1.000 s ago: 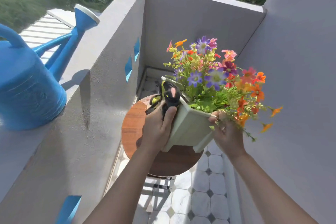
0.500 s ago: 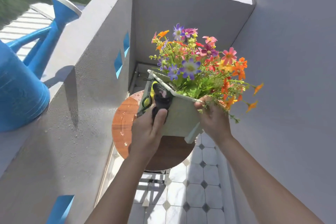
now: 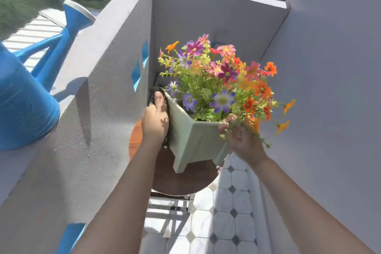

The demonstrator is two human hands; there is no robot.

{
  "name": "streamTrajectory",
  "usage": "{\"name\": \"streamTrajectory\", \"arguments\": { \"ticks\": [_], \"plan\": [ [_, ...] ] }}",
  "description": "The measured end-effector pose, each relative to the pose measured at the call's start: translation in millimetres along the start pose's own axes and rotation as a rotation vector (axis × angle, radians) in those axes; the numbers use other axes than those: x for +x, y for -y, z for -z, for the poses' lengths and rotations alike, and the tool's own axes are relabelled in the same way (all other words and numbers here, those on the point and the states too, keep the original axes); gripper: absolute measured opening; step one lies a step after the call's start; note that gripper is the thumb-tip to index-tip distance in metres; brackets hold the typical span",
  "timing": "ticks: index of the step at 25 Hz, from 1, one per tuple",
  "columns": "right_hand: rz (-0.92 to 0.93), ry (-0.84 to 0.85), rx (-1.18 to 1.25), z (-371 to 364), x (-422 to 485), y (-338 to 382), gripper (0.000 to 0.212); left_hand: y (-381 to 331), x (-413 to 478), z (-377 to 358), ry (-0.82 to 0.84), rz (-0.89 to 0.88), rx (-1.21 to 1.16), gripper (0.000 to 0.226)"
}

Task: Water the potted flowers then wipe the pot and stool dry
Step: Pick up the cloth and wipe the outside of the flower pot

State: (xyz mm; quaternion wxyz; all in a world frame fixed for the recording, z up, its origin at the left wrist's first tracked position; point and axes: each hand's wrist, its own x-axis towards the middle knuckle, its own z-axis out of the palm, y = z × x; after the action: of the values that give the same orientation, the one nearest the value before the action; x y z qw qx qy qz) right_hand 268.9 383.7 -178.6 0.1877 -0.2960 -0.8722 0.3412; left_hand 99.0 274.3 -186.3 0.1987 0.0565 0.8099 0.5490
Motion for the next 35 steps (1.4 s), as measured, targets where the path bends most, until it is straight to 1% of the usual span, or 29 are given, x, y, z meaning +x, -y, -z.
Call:
{"name": "streamTrajectory", "arguments": {
  "ticks": [1,2,3,4,5,6,7,8,10,12,13,15,17,19,21,23,25,27,29,31,33,35],
  "plan": [
    [-0.016,0.042,0.024,0.6,0.5,-3.1,0.055,-1.7,17.3,4.2,0.055,0.073,0.011,0.072],
    [-0.045,0.102,0.036,1.6,2.6,-8.3,0.062,-4.6,28.4,9.1,0.119,0.128,0.009,0.074],
    [-0.128,0.179,0.017,1.9,4.2,-14.7,0.062,-5.2,35.9,12.4,0.18,0.166,0.007,0.074],
    [-0.227,0.244,-0.03,2.7,5.9,-17.4,0.056,-5.7,39.6,14.7,0.227,0.156,0.015,0.07],
    [-0.248,0.25,-0.092,3.3,7.0,-19.5,0.049,-5.6,43.1,16.9,0.242,0.133,0.005,0.062],
    [-0.152,0.2,-0.139,3.7,8.1,-19.5,0.045,-5.2,45.2,18.4,0.24,0.117,-0.012,0.05],
    [-0.021,0.097,-0.171,3.4,7.5,-16.6,0.042,-4.8,44.9,20.3,0.231,0.121,-0.039,0.04],
    [0.069,0.017,-0.154,4.2,5.4,-9.6,0.039,-5.5,42.7,21.8,0.206,0.123,-0.04,0.033],
    [0.183,-0.138,-0.144,3.7,2.6,-2.6,0.03,-2.7,38.6,24.2,0.156,0.159,0.008,0.029],
    [0.186,-0.267,-0.107,0.3,-2.3,0.5,0.031,0.7,32.2,26.7,0.104,0.214,0.017,0.039],
    [0.188,-0.298,-0.077,-0.6,-6.6,3.9,0.033,1.0,28.6,27.7,0.086,0.215,0.036,0.039],
    [0.208,-0.288,-0.034,-1.7,-18.4,14.5,0.045,-1.4,18.9,27.9,0.069,0.163,0.092,0.035],
    [0.207,-0.25,-0.04,-4.5,-26.3,25.2,0.048,-6.8,5.4,26.7,-0.015,0.138,0.101,0.034],
    [0.2,-0.275,-0.157,-10.8,-25.5,34.8,0.036,-12.9,-7.0,27.8,-0.075,0.134,0.123,0.03],
    [0.178,-0.324,-0.369,-16.9,-18.0,39.0,0.032,-17.9,-18.9,29.6,-0.089,0.124,0.172,0.028],
    [0.21,-0.324,-0.475,-22.7,-11.0,34.9,0.033,-21.7,-31.1,33.6,-0.126,0.074,0.236,0.03],
    [0.249,-0.304,-0.447,-28.2,-11.2,26.1,0.035,-19.5,-47.9,35.7,-0.189,-0.009,0.241,0.035],
    [0.261,-0.287,-0.364,-32.3,-14.3,17.4,0.049,-7.9,-67.9,31.6,-0.204,-0.084,0.143,0.04],
    [0.275,-0.265,-0.308,-30.7,-11.8,9.6,0.064,9.9,-86.4,26.0,-0.157,-0.086,0.005,0.053],
    [0.296,-0.203,-0.248,-22.5,-6.2,2.0,0.069,27.2,-84.7,26.2,-0.062,-0.055,-0.105,0.066],
    [0.343,-0.173,-0.209,-14.5,-5.0,-5.9,0.068,33.6,-67.4,28.8,0.049,-0.035,-0.194,0.074],
    [0.387,-0.174,-0.18,-11.6,-8.0,-11.8,0.059,31.7,-48.6,26.7,0.142,0.013,-0.235,0.081]
  ]
}}
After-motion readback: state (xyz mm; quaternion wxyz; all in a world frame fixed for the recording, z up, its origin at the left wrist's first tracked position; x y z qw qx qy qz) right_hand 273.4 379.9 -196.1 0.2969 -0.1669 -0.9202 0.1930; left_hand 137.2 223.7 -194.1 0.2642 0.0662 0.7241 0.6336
